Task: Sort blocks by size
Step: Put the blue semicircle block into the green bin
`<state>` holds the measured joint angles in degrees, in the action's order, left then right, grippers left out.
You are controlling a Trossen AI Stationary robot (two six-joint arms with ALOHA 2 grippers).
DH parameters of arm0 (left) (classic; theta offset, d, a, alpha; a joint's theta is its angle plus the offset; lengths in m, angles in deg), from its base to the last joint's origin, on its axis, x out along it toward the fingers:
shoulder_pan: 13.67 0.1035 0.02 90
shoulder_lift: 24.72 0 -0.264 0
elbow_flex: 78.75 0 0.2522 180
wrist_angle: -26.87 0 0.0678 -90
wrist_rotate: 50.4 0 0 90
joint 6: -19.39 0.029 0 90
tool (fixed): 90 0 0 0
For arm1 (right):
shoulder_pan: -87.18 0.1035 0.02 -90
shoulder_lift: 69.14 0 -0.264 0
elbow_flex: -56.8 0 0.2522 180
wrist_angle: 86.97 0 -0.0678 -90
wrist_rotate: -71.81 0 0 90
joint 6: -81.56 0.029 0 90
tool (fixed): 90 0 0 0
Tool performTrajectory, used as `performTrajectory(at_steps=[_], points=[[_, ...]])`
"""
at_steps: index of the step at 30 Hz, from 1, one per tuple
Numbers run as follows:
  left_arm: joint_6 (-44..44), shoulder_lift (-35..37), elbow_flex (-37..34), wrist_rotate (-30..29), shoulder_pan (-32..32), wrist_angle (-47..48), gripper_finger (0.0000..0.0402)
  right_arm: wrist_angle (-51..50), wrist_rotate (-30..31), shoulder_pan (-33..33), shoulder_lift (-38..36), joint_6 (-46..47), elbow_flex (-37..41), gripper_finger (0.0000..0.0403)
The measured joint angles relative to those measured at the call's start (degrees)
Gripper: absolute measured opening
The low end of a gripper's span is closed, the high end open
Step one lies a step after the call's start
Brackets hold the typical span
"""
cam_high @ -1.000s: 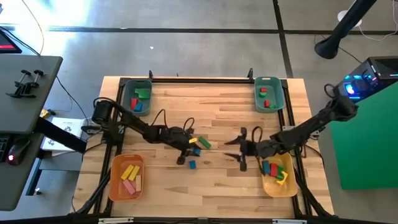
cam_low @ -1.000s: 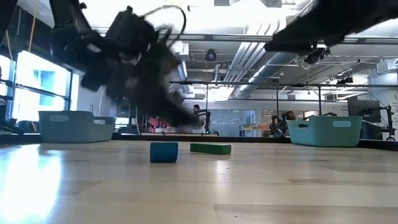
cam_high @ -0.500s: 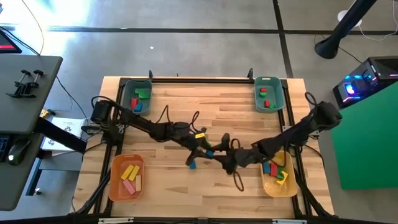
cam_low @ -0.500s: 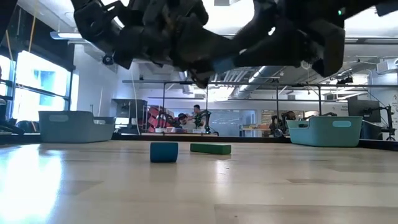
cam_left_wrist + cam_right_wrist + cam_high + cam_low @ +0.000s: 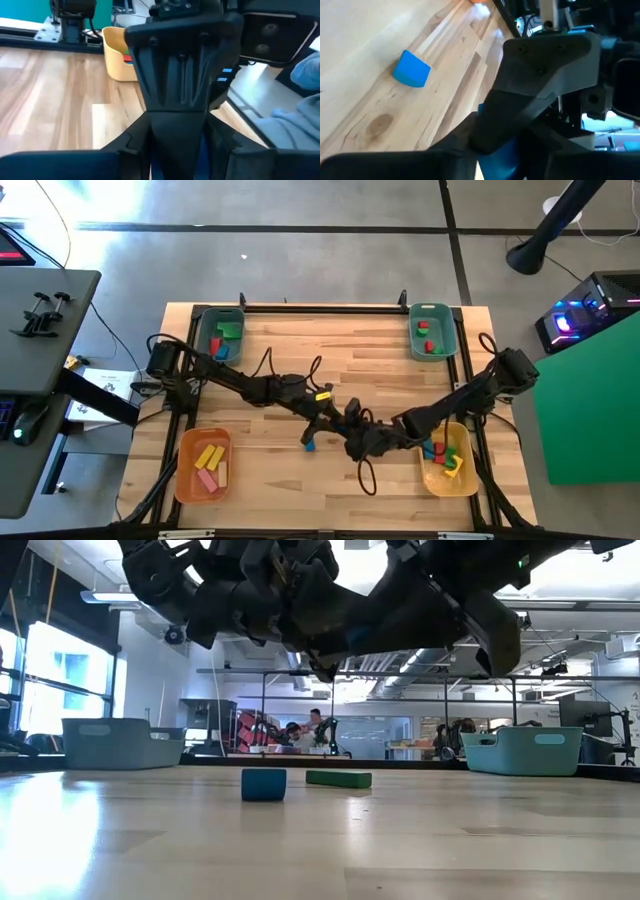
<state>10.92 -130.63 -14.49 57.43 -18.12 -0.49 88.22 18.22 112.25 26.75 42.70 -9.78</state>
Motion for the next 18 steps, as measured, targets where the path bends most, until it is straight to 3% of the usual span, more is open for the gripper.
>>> performTrajectory(at_steps=[4, 11, 15, 18], points=[[0.7, 0.0, 0.0, 1.0, 0.0, 0.0, 0.0127, -1.0, -0.8, 0.0, 0.0, 2.2, -0.1, 0.0089], [5.5, 0.0, -0.1, 3.3, -0.1, 0.9, 0.0218, -5.1, -5.4, 0.1, -0.4, 11.2, -0.1, 0.0086], [6.8, 0.0, -0.1, 2.4, 0.4, 0.0, 0.0248, -13.7, -5.9, 0.2, -2.9, 18.3, 0.0, 0.0086], [6.1, 0.2, 0.0, -2.7, 0.8, 0.3, 0.0253, -22.6, -5.0, 0.5, -7.0, 24.7, 0.2, 0.0086]])
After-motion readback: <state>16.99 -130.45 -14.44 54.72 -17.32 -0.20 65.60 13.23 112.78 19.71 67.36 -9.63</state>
